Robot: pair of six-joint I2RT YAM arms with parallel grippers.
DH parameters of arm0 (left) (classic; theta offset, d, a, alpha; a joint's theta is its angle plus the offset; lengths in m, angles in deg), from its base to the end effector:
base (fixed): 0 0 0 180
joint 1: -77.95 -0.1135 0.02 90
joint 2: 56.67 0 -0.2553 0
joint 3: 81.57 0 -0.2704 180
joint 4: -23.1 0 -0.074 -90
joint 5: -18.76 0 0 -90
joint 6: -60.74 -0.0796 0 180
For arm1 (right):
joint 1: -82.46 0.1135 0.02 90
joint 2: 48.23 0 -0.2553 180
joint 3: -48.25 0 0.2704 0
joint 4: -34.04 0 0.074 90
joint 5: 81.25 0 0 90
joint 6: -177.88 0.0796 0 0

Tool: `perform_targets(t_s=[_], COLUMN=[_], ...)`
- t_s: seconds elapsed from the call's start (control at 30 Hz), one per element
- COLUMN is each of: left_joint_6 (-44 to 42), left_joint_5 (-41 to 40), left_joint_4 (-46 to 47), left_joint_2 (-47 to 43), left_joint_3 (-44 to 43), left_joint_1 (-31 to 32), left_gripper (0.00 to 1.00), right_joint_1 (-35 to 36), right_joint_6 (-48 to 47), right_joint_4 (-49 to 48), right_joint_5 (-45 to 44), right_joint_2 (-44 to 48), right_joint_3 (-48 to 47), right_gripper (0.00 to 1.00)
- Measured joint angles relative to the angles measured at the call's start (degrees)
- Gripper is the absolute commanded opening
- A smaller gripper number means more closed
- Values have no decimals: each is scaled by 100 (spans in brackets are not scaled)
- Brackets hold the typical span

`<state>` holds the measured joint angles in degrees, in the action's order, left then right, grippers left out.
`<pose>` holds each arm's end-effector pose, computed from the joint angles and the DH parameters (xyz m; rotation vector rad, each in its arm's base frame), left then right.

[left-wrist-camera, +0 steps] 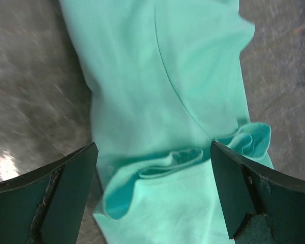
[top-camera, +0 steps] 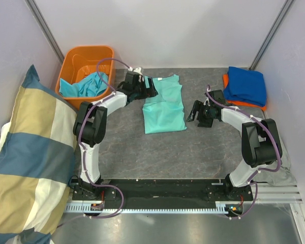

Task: Fold and stack the t-shirts
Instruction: Fold the tshirt

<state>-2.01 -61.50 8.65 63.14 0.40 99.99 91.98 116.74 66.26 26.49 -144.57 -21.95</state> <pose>0.4779 -0.2080 0.1446 -0.0052 2.2736 -0.6561 0.3604 0.0850 0.1206 0.3295 2.6313 0.6372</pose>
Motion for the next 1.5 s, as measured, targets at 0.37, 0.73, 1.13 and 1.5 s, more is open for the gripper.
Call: perform_targets(t_s=[0.37,0.73,1.13,1.5], left_joint_6=[-323,507,1005,1152], left_joint_5=[-201,284,367,363], left_joint_4=[-245,798,1351,1851], left_joint_2=[-181,-2157,-2844,-2586], left_joint_3=[-240,3460,4572,4642], left_joint_1=[-393,39,684,850], left_gripper=[100,100,100,70], right_joint_1=[0,0,2,114], right_joint_6=[-4,13,262,376], right_joint_4=[-4,-264,-918,-1329], right_joint_5=[2,332,767,1016], right_joint_2=[0,7,15,-269], right_joint_3=[2,341,713,654], right_gripper=[81,81,80,66])
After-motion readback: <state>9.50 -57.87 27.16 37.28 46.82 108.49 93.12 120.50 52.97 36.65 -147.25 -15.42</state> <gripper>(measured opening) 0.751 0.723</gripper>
